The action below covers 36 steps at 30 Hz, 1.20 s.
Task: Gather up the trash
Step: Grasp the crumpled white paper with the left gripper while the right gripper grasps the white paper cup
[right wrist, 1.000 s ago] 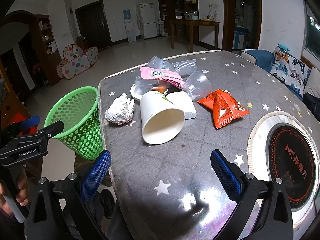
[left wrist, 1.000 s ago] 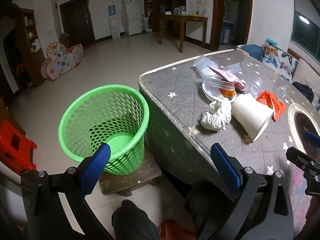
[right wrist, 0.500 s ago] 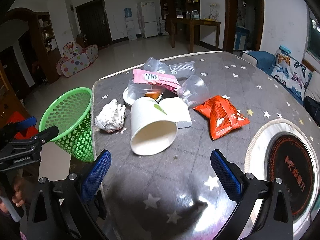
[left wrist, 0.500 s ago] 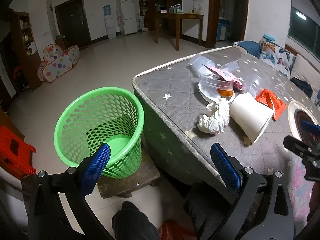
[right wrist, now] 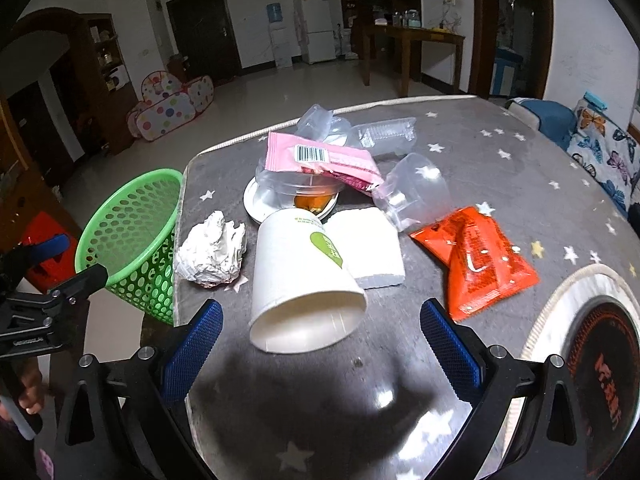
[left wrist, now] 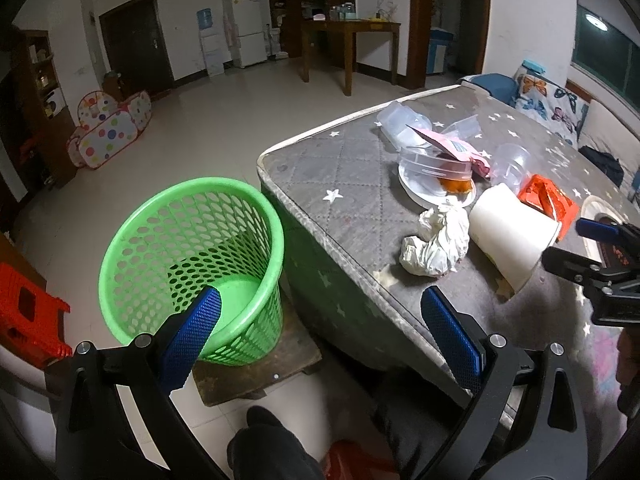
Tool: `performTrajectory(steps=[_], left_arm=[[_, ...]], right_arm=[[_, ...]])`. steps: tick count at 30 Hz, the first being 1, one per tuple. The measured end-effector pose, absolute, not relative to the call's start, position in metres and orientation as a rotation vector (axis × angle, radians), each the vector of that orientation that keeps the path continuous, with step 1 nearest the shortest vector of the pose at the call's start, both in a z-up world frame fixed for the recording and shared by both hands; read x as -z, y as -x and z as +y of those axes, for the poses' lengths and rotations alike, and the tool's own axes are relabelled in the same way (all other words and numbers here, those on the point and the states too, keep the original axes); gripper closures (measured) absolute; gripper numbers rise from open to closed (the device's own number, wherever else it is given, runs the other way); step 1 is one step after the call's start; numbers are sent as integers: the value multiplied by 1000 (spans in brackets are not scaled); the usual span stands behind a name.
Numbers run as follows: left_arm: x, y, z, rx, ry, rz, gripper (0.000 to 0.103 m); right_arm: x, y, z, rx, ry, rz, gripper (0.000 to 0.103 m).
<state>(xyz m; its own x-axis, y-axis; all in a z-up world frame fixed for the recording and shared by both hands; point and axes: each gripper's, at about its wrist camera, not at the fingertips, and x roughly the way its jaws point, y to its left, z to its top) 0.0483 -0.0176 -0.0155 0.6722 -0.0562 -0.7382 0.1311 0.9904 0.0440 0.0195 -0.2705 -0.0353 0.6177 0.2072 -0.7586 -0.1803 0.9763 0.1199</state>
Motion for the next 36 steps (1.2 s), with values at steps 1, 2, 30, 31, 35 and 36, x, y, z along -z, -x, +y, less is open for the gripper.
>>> performTrajectory(steps=[1, 2, 30, 31, 35, 36], left_arm=[[16, -50, -18, 114, -96, 828, 5], [17, -51, -19, 120, -97, 828, 5], [56, -105, -92, 444, -226, 844, 31], [58, -107, -93, 456, -223, 849, 33], [62, -107, -100, 495, -216, 846, 52], [61, -105, -102, 498, -219, 832, 54]], right_arm=[[37, -22, -270, -230, -37, 883, 8], [40, -25, -270, -235, -39, 889, 8], [39, -19, -290, -324, -133, 920, 40], [38, -19, -290, -323, -130, 919, 40], [32, -14, -291, -320, -122, 907, 40], [30, -13, -291, -320, -121, 904, 40]])
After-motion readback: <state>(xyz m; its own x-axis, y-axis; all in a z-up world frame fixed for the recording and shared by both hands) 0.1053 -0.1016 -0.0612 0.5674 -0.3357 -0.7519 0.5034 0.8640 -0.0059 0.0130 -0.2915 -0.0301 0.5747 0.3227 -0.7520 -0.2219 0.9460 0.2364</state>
